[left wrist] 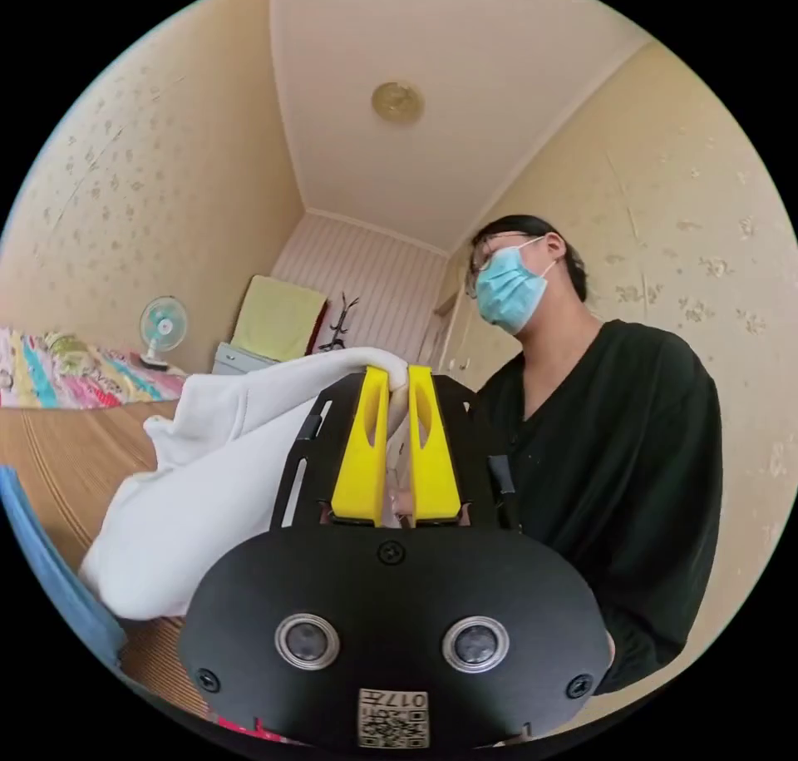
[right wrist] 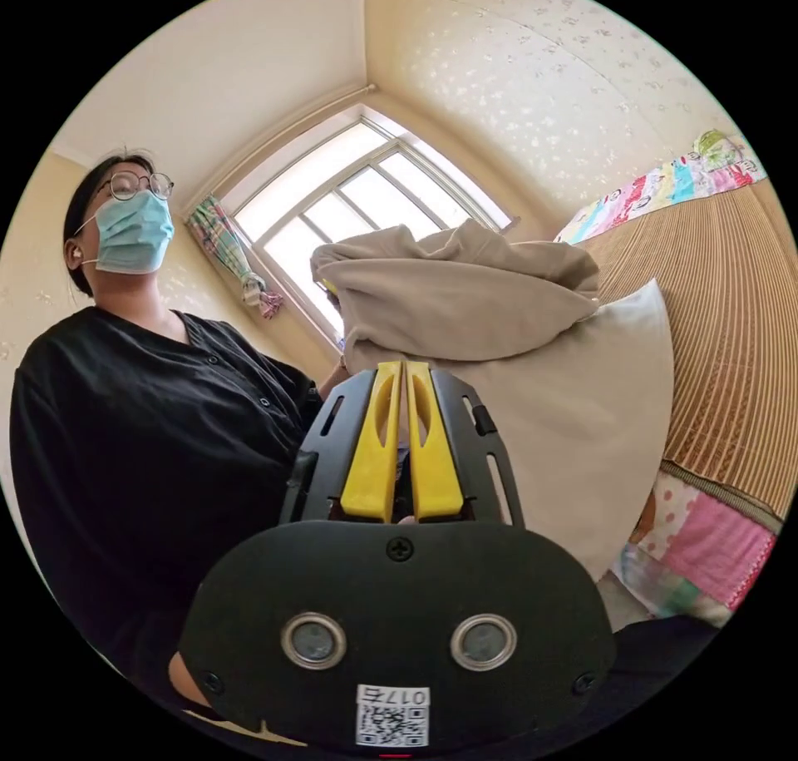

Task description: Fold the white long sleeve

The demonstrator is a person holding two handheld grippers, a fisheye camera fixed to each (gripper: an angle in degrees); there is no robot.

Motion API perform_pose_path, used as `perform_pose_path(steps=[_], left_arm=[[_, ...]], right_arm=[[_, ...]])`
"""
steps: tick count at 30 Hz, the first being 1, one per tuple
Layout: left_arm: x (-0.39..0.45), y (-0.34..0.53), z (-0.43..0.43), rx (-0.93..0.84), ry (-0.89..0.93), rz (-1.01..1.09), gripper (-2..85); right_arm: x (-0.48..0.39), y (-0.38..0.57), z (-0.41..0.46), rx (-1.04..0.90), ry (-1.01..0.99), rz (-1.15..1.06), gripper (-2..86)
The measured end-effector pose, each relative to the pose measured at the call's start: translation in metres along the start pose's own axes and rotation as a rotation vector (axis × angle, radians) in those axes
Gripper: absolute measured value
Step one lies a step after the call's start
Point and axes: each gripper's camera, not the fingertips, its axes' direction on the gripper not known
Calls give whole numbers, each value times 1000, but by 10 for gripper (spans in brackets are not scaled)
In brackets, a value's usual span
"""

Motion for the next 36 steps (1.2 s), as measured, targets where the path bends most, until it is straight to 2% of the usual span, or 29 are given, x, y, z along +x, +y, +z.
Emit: perform_pose_path(steps=[3,7,9,11,13,16,19,21,22,25,26,30,34,36], left_arm=[[18,-16,8,109,238,105,44],[30,-21,11,267,491,161,44],[36,-19,15,286,521,140,43],[44,-17,17,280,523,113,43],[57,-15,8,285,485,93,43],[75,-16,-17,336,462,107,43],[91,-20,-38,376,440,132,44],[96,-23,-44,398,453,148,44],[98,-25,-45,412,470,159,44],[99,-32,-38,425,527,184,44],[99,-34,-36,424,539,186,44],[96,-45,-12,411,614,185,44],[94,-54,8,400,675,162,44],[96,-59,11,387,674,153,43]], right_arm=[[3,-12,19,9,90,35,78],[-4,-31,78,-72,354,6,129],[-8,-37,113,-149,440,-30,142],[-19,-40,155,-244,442,-116,134],[-31,-39,171,-251,414,-186,47],[-36,-43,166,-179,498,-143,22],[-50,-50,128,-6,411,-159,20],[-58,-51,116,25,349,-201,27],[-59,-50,117,-6,303,-220,35],[-49,-46,147,-188,182,-149,138],[-47,-39,165,-244,199,-137,156],[-42,-15,223,-315,215,-100,162],[-39,-9,246,-204,82,-19,145],[-45,-12,246,-212,39,-45,121]])
